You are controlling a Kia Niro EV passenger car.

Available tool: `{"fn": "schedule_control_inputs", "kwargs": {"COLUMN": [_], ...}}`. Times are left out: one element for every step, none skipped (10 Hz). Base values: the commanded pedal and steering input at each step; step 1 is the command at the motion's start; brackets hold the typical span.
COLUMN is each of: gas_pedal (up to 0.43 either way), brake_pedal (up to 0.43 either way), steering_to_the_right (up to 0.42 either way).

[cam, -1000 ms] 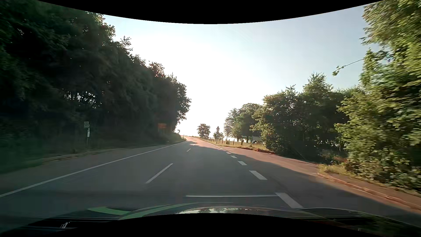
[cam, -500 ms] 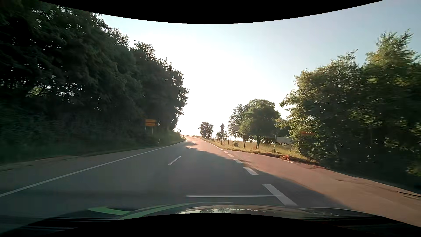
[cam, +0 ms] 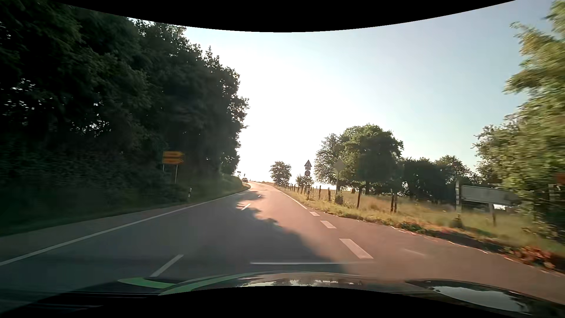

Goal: Follow the waypoints while adhering to traffic rules and regulations

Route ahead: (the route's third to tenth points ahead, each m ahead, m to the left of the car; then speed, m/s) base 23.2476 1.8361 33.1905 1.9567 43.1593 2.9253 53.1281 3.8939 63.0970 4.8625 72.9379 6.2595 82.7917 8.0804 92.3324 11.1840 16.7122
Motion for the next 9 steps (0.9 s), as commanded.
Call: {"fn": "schedule_control_inputs", "kwargs": {"gas_pedal": [0.189, 0.189, 0.189, 0.189, 0.189, 0.189, 0.177, 0.118, 0.047], "brake_pedal": [0.000, 0.000, 0.000, 0.000, 0.000, 0.000, 0.000, 0.000, 0.000], "steering_to_the_right": [-0.013, -0.013, -0.011, -0.009, -0.008, -0.008, -0.007, -0.007, -0.005]}}
